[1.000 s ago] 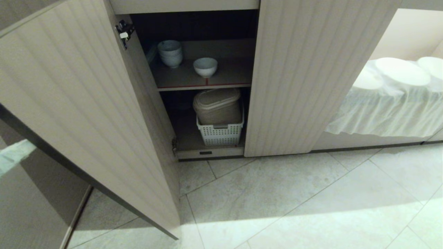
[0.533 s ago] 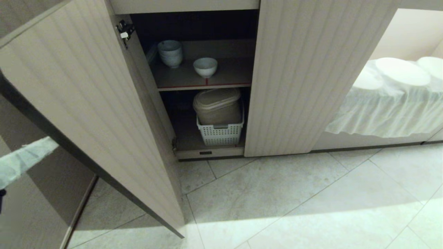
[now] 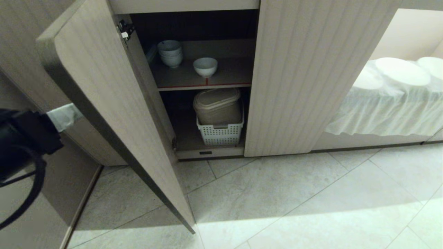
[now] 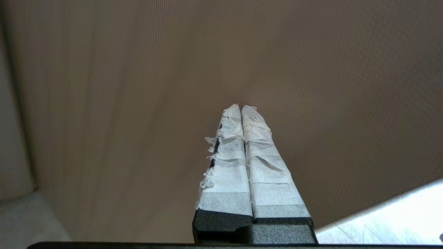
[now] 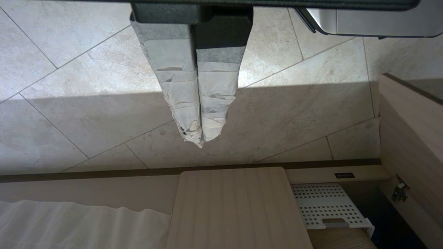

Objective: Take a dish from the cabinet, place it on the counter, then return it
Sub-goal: Close the cabinet door

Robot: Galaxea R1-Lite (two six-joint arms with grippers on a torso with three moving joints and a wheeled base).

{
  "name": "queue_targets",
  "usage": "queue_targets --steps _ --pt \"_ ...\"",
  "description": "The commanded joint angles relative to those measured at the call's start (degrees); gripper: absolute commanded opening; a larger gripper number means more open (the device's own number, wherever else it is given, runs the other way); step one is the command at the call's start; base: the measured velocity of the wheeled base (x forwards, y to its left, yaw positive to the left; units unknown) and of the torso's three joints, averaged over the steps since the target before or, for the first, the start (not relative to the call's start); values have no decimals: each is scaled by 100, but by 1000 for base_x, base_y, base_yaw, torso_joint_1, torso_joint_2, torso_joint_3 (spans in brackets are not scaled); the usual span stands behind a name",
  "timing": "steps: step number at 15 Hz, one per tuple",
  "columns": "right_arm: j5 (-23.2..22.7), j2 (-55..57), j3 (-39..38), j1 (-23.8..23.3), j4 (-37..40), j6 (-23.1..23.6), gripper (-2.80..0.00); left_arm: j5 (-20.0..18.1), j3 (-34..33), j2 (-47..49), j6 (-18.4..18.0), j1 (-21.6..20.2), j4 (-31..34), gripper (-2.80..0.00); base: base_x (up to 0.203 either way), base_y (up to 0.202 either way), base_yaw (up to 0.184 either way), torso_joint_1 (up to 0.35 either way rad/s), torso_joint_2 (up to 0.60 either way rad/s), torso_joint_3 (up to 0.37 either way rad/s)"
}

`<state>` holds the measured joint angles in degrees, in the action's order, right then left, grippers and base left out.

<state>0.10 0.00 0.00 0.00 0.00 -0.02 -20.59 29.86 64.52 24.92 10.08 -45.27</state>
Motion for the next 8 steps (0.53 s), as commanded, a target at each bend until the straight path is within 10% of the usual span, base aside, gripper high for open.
queue_targets --steps 1,8 --pt "-1 0 0 0 0 2 -280 -8 227 611 4 175 -149 -280 0 0 0 0 0 0" --pt "-1 0 0 0 0 2 -280 11 1000 1530 -146 609 -430 -280 0 0 0 0 0 0"
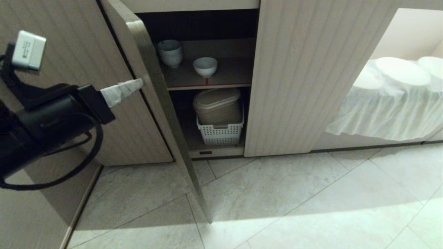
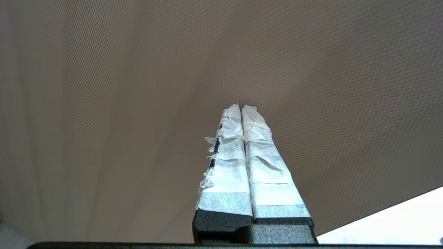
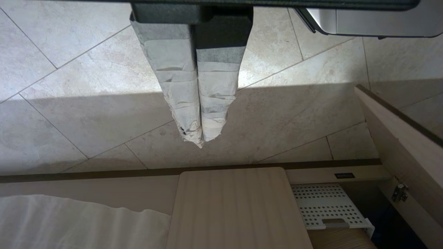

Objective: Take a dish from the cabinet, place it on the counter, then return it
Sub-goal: Close the cabinet door

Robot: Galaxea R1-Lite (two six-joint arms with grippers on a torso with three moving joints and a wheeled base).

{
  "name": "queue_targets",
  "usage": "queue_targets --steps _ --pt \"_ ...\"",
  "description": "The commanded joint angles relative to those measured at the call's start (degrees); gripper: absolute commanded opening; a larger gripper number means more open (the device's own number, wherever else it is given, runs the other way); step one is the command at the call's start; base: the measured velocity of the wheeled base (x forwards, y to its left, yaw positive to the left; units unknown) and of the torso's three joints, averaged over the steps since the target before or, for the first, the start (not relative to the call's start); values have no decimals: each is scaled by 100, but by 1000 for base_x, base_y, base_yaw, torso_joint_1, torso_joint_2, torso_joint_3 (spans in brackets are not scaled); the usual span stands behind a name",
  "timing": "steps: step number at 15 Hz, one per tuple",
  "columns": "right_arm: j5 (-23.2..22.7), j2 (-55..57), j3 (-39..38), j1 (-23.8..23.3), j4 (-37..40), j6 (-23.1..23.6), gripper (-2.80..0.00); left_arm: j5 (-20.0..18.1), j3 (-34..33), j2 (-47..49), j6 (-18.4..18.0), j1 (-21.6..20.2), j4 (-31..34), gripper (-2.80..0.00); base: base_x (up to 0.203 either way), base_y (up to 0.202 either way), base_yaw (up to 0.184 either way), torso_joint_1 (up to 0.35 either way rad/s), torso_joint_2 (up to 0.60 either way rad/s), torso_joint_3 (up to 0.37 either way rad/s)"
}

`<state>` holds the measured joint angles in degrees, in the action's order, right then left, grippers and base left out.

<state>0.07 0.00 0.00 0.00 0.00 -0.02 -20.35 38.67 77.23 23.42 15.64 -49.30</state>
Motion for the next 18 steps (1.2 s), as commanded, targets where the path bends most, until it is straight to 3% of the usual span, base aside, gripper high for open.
queue_targets --steps 1,18 --pt "1 0 0 0 0 2 -280 -13 197 377 -48 101 -27 -280 0 0 0 0 0 0" --pt "1 0 0 0 0 2 -280 87 2477 2603 -293 1381 -25 -280 0 0 0 0 0 0"
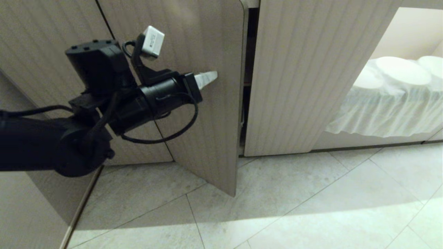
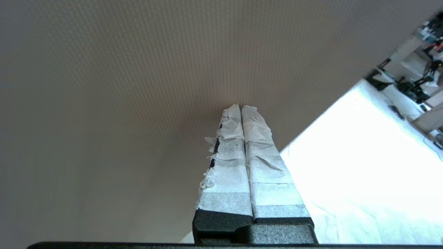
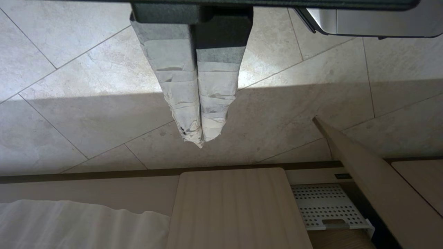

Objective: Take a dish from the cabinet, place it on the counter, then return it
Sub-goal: Close the cabinet door

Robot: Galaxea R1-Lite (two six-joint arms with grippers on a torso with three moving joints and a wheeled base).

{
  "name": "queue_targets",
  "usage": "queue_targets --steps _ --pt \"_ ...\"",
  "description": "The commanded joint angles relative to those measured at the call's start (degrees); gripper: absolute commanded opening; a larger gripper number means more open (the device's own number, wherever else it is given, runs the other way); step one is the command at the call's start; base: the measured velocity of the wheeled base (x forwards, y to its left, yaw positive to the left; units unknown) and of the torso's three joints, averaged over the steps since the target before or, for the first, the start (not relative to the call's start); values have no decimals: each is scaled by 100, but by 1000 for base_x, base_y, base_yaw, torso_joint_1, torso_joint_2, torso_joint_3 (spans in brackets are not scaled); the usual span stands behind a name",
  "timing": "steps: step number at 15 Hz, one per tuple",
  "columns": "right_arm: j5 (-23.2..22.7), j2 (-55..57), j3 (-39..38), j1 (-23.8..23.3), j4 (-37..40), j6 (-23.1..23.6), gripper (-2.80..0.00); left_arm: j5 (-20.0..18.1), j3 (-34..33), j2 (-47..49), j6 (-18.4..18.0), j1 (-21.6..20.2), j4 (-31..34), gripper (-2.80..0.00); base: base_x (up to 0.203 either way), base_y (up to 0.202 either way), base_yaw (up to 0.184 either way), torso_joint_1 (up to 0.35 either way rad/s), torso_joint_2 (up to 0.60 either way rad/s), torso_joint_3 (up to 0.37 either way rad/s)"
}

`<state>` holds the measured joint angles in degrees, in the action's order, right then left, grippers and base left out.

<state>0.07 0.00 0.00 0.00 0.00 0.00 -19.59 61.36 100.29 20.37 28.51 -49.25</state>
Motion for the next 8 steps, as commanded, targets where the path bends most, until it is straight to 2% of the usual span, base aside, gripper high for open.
queue_targets --steps 1,8 --pt "1 0 0 0 0 0 -280 89 406 449 17 175 -26 -280 0 0 0 0 0 0" --pt "1 0 0 6 0 0 -280 179 1323 1215 -10 322 -23 -280 0 0 0 0 0 0"
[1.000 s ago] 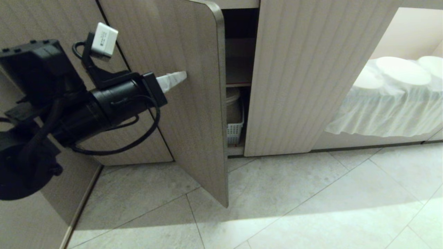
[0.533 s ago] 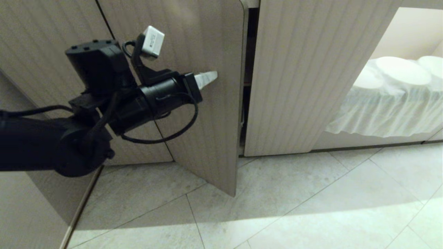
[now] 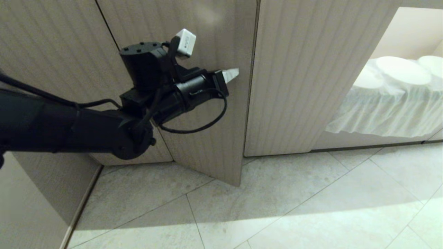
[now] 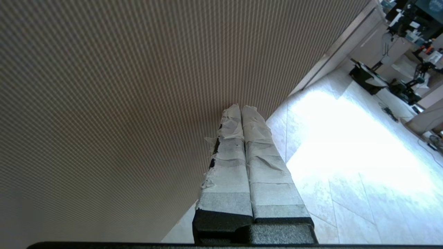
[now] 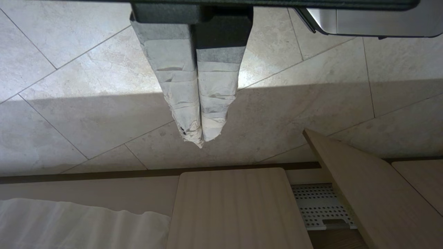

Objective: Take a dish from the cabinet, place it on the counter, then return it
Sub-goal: Close the cabinet door

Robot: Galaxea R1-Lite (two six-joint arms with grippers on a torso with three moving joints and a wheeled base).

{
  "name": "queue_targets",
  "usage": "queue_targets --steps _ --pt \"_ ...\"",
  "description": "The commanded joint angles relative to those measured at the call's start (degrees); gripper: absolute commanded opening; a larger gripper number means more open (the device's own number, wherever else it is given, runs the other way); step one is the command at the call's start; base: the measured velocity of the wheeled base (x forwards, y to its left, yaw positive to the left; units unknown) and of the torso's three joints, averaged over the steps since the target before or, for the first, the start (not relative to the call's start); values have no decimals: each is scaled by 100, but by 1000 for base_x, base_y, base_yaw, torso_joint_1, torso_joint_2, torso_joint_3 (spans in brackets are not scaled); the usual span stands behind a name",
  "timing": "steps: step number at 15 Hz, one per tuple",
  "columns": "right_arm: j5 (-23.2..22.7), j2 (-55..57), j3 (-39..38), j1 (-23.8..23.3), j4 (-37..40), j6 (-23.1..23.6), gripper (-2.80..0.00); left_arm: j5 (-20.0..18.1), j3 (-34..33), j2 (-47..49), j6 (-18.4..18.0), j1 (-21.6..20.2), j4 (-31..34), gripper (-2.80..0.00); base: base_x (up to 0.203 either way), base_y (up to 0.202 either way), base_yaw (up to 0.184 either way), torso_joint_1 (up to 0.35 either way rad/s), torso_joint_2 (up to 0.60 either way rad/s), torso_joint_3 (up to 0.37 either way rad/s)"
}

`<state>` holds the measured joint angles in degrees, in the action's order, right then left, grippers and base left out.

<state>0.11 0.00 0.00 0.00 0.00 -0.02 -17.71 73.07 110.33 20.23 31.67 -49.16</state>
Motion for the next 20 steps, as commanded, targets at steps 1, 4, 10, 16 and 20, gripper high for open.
queue_targets --steps 1,4,10,16,20 --pt "-2 0 0 3 0 2 -280 -4 303 325 -96 -12 -32 -280 0 0 0 0 0 0" --pt "-2 0 0 0 0 2 -280 18 814 667 -260 -65 -14 -280 0 0 0 0 0 0" --pt "-2 0 0 0 0 2 -280 489 2590 1813 -895 -229 53 -280 0 0 0 0 0 0" --pt "-2 0 0 7 0 2 -280 755 4075 2623 -1800 -782 510 -280 0 0 0 0 0 0" --pt "-2 0 0 0 0 2 -280 1253 4075 2704 -2116 -1015 469 -280 0 0 0 0 0 0"
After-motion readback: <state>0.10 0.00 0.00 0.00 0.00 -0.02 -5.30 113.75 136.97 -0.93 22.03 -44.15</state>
